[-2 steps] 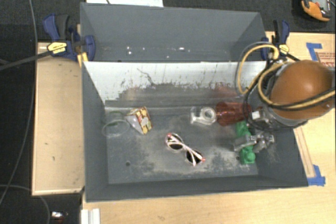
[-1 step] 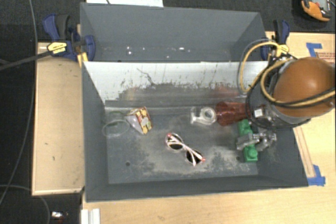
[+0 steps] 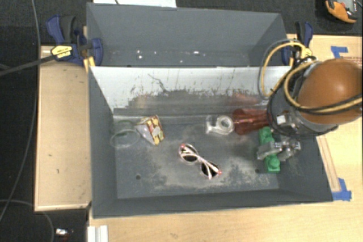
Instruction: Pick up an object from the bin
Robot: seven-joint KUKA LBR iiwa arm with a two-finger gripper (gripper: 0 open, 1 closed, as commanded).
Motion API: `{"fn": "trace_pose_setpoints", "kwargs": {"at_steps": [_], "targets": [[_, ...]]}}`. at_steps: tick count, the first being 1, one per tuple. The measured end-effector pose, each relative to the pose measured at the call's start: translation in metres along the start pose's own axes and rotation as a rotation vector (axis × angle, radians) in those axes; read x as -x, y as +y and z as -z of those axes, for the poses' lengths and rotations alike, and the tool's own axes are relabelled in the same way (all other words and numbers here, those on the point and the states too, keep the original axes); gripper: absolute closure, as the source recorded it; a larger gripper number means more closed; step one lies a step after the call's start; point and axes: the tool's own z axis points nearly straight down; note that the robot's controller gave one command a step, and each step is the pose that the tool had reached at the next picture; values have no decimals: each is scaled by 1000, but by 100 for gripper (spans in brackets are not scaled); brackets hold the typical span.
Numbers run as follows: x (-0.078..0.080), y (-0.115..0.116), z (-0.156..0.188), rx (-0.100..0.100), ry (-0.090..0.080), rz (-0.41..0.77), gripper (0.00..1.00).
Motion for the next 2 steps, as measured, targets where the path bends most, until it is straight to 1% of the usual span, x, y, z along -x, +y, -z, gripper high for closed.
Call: {"fn": "trace_pose_setpoints", "kwargs": {"at_steps": [1, 2], "targets": [[1, 3, 16, 13, -3, -2, 100], [2, 1, 50, 5, -3, -4, 100]]}}
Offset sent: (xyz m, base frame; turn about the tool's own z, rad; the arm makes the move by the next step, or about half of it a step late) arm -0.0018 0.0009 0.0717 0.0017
